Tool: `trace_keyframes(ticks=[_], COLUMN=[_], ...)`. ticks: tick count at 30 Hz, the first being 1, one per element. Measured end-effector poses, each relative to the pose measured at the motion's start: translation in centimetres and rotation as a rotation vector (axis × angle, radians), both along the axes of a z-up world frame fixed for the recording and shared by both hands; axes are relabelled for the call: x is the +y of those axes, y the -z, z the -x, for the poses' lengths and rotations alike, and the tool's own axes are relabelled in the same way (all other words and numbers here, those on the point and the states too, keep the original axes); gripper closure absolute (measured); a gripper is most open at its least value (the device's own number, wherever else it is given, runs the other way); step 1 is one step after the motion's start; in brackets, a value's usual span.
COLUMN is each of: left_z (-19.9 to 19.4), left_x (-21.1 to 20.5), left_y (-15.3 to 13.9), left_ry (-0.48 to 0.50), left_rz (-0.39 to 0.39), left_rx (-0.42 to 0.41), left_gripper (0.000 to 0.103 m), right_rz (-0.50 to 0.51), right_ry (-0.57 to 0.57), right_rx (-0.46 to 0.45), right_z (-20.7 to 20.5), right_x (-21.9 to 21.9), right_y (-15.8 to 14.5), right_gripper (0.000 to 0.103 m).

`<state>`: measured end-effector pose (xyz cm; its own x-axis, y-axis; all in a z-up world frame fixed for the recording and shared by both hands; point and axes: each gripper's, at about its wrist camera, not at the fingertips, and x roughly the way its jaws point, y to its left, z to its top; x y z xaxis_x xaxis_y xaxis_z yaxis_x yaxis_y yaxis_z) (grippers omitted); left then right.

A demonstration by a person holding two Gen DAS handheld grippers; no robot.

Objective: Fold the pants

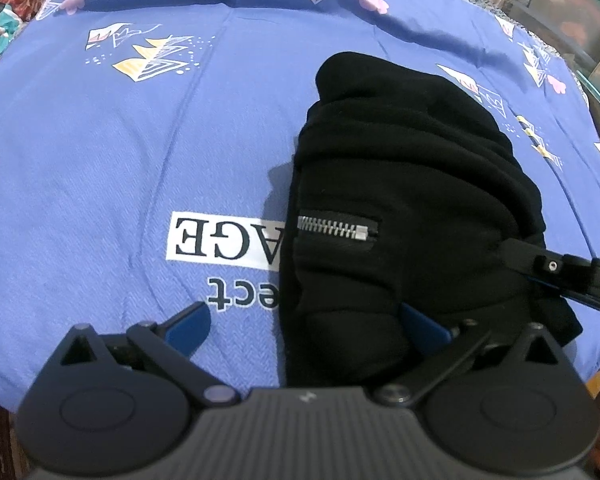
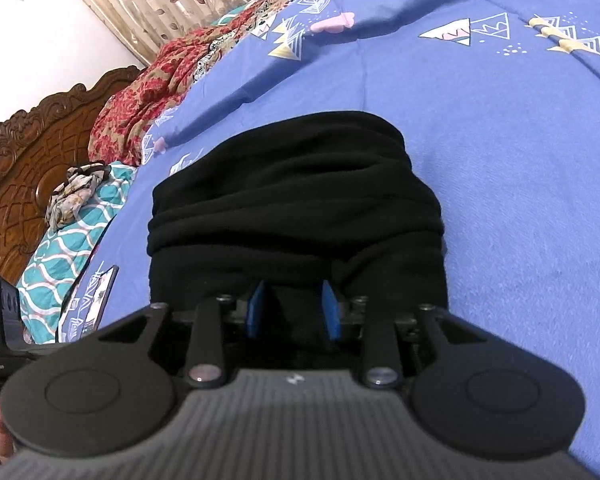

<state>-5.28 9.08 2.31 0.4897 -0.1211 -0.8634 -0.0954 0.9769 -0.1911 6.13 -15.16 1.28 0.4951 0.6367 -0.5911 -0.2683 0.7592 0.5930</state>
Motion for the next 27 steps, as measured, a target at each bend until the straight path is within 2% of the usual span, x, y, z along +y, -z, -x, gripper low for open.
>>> trace_keyframes(ticks=[12, 20, 27], left_z=[-0.07, 0.43, 0.29], left_x=[0.75, 0.63, 0.91], left_y=[0.6, 0.73, 0.85], left_ry=[0.008, 0.018, 0.019], left_rz=[0.04, 0.04, 0.059], left_rx=[-0.001, -0.025, -0.011], left_gripper=[0.0, 0.0, 0.0], right_rz=[-0.012, -0.017, -0.021], right_ry=[0.012, 0.015, 0.016], right_rx=[-0.015, -0.021, -0.027], right_z=[0.09, 0.21, 0.36], right_x=[0.01, -0.03, 0.0], right_y=[0.28, 0.39, 0.44], right_gripper=[0.068, 0.067, 0.067])
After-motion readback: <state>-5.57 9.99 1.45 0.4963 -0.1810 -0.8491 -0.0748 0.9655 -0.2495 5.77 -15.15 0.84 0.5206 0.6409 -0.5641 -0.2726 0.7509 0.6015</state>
